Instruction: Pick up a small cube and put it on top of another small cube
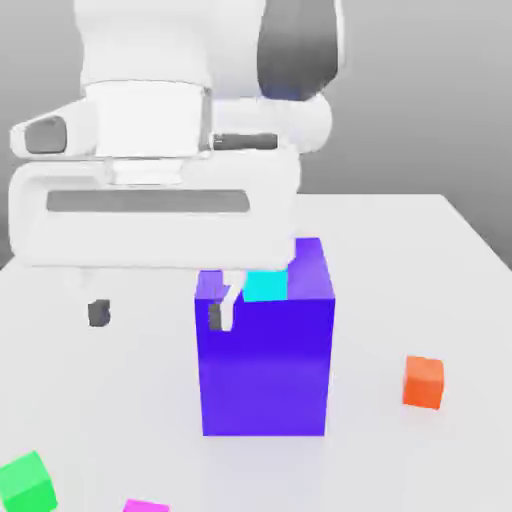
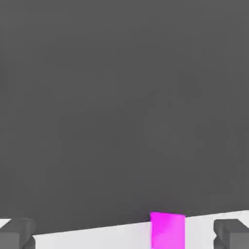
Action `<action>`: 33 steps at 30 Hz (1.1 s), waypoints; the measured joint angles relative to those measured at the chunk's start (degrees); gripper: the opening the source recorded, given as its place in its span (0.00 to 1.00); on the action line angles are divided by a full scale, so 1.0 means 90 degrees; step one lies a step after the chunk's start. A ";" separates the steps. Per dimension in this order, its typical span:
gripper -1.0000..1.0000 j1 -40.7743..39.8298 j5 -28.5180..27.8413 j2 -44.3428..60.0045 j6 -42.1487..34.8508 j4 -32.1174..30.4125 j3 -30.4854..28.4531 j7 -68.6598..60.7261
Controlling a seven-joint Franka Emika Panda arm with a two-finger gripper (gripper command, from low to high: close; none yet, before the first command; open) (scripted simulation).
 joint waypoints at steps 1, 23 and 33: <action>0.50 -0.0025 0.0024 0.0231 0.0060 0.0016 -0.0009 -0.0026; 0.00 -0.0369 0.0227 0.2802 0.1038 0.0288 0.0027 -0.0252; 0.00 -0.1235 0.0756 0.2291 0.0537 0.0182 -0.0871 0.0554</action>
